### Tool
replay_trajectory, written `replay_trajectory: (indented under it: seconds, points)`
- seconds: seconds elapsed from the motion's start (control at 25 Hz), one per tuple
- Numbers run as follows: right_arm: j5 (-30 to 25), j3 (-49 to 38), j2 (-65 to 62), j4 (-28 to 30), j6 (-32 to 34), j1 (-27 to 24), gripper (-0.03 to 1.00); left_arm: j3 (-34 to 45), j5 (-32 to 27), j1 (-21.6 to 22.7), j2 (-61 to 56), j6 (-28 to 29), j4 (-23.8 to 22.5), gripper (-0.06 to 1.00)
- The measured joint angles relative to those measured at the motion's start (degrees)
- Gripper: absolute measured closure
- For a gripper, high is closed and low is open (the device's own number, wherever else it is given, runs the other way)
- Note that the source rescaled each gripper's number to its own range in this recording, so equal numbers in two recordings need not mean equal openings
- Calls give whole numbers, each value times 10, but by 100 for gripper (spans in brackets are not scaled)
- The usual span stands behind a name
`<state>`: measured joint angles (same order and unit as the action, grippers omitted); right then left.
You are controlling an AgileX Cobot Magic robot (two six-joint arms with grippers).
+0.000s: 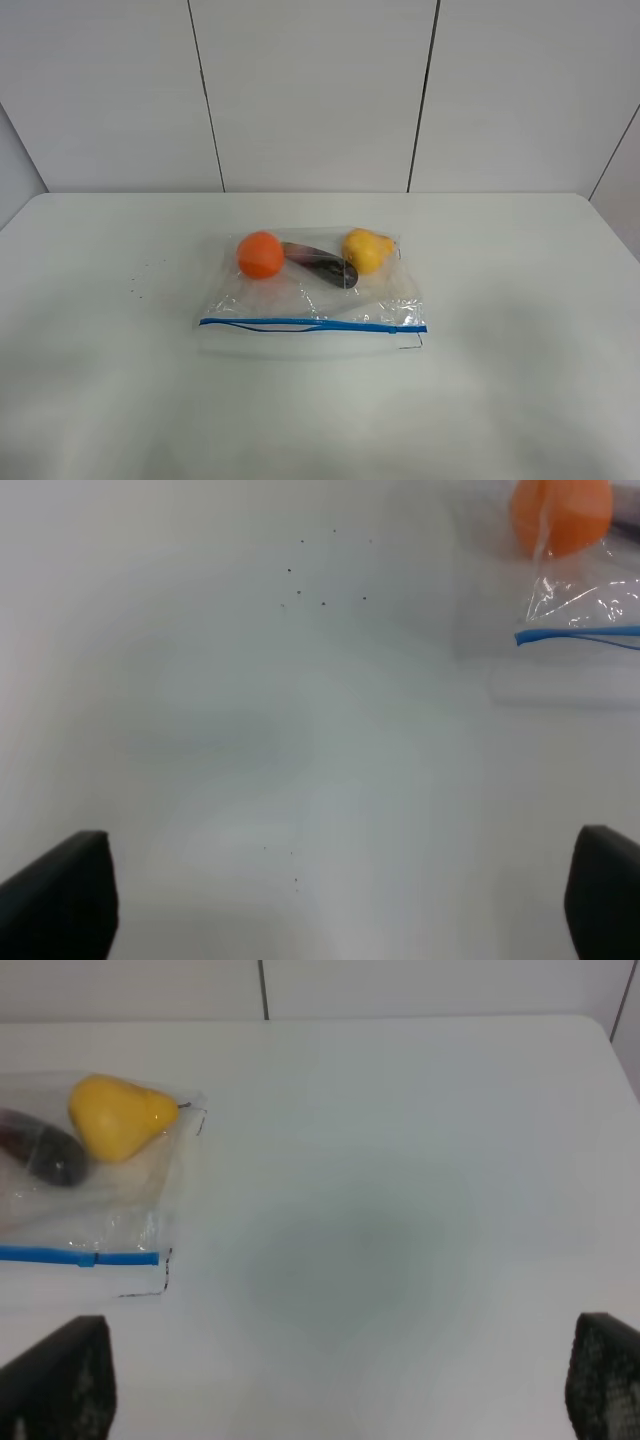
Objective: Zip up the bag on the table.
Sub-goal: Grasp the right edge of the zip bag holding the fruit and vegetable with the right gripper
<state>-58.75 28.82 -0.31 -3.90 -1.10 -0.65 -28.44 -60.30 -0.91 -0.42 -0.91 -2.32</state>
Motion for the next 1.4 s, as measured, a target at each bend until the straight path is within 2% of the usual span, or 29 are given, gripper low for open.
replay_trajectory:
  seconds: [1.12, 1.28, 1.4]
  points:
    - [0, 0, 0, -17, 11, 0, -3, 0, 0, 0, 0, 0, 0, -6]
    - [-21, 12, 14, -19, 21, 0, -3, 0, 0, 0, 0, 0, 0, -6]
    - [-43, 24, 82, -40, 37, 0, -3, 0, 0, 0, 0, 0, 0, -6]
